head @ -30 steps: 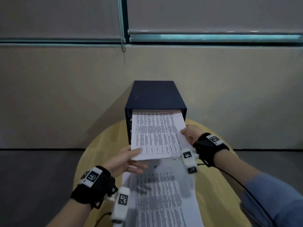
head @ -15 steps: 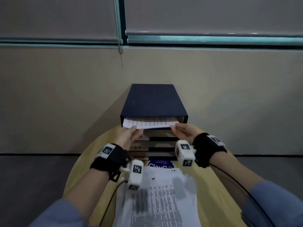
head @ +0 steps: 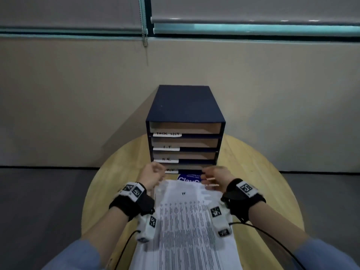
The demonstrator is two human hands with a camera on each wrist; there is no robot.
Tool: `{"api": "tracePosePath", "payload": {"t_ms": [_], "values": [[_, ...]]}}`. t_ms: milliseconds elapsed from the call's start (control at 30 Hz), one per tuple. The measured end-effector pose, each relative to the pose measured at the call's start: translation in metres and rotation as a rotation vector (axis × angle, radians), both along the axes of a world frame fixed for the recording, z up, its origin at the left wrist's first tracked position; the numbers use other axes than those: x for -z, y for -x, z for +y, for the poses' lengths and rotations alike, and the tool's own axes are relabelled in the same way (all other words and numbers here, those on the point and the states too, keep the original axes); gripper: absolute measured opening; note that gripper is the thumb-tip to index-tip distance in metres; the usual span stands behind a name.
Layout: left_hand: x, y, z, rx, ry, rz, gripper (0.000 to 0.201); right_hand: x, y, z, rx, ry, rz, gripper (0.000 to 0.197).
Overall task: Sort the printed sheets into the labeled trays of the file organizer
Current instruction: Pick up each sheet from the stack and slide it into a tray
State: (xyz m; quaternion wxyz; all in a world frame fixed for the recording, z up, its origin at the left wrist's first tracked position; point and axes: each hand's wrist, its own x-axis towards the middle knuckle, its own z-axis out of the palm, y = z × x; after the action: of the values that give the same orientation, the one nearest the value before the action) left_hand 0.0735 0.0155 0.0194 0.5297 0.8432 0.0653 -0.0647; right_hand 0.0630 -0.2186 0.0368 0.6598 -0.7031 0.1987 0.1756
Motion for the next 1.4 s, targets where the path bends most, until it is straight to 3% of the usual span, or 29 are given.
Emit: {"api": "tracePosePath", "payload": {"t_ms": [100, 167, 267, 367, 500, 667, 933, 1067, 1167, 1267, 1400], "values": [[0.046, 0.021, 0.003, 0.186, -0.502, 0.041, 0.036, 0.047, 0.032, -0.001, -0.093, 0.324, 0.095, 0.020], [0.061, 0.033, 0.002, 0.291, -0.663, 0.057, 0.060, 0.073, 0.046, -0.001, -0.133, 0.489, 0.088, 0.026], [0.069, 0.044, 0.003, 0.382, -0.741, 0.067, 0.071, 0.089, 0.060, 0.002, -0.126, 0.604, 0.061, 0.024], [0.073, 0.049, 0.003, 0.388, -0.797, 0.036, 0.066, 0.090, 0.065, 0.006, -0.155, 0.694, 0.077, 0.037], [0.076, 0.052, -0.001, 0.297, -0.833, -0.034, 0.054, 0.091, 0.068, 0.009, -0.156, 0.680, 0.100, 0.036], [0.082, 0.051, 0.005, 0.200, -0.680, 0.004, 0.042, 0.096, 0.068, 0.004, -0.146, 0.565, 0.102, 0.025], [0.080, 0.046, 0.009, 0.258, -0.660, 0.074, 0.070, 0.098, 0.073, -0.002, -0.136, 0.460, 0.081, 0.023], [0.073, 0.039, 0.014, 0.270, -0.697, 0.110, 0.059, 0.098, 0.075, -0.005, -0.086, 0.413, 0.088, 0.020], [0.073, 0.041, 0.014, 0.253, -0.657, 0.084, 0.039, 0.101, 0.076, -0.006, -0.094, 0.393, 0.093, 0.020], [0.076, 0.047, 0.012, 0.150, -0.454, -0.007, 0.027, 0.096, 0.075, -0.007, -0.083, 0.405, 0.093, 0.020], [0.061, 0.052, 0.015, -0.023, 0.119, -0.010, 0.020, 0.085, 0.069, -0.016, -0.066, 0.486, 0.069, 0.040]]}}
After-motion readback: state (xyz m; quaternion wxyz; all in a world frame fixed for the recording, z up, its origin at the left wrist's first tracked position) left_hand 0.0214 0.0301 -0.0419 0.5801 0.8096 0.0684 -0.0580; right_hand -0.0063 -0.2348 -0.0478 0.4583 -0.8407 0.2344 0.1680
